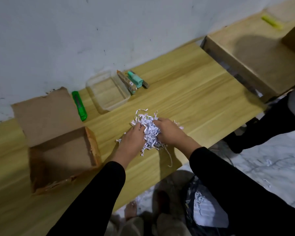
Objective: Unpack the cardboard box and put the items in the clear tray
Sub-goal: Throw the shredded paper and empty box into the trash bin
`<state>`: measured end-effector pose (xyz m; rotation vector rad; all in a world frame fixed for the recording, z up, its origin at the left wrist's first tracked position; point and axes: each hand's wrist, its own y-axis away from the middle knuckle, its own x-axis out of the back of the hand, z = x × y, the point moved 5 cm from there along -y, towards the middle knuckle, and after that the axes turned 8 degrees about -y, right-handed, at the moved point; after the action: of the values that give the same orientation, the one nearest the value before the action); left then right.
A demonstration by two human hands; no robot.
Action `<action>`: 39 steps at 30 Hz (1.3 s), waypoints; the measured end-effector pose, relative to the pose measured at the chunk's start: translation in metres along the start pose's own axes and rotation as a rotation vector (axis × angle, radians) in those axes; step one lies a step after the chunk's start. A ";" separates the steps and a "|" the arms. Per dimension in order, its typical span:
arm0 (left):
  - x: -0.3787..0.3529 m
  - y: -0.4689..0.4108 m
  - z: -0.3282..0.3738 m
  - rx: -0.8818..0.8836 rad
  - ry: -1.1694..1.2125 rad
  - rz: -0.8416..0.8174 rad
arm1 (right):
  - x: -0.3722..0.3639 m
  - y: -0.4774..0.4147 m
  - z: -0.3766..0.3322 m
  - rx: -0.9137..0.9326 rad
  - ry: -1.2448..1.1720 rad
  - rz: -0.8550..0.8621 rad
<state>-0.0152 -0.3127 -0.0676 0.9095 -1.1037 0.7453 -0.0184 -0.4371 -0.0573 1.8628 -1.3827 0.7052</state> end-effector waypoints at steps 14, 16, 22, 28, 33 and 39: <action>0.064 -0.008 0.187 -0.494 0.174 0.007 | 0.132 0.173 0.055 -0.393 -0.091 0.433; 0.051 0.001 0.232 -0.627 0.135 -0.017 | 0.138 0.220 0.073 -0.466 -0.109 0.501; -0.024 0.065 0.357 -1.012 -0.087 -0.099 | 0.093 0.360 0.144 -0.771 -0.224 0.574; -0.114 0.108 0.398 -1.120 -0.156 -0.259 | 0.011 0.438 0.192 -1.008 -0.393 0.582; -0.168 0.112 0.394 -1.117 -0.335 -0.386 | -0.037 0.452 0.214 -1.117 -0.469 0.447; -0.191 0.113 0.393 -1.140 -0.402 -0.474 | -0.054 0.450 0.225 -1.097 -0.532 0.403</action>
<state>-0.3295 -0.6245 -0.1525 0.2807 -1.3342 -0.4927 -0.4615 -0.6670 -0.1389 0.8936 -1.9385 -0.4115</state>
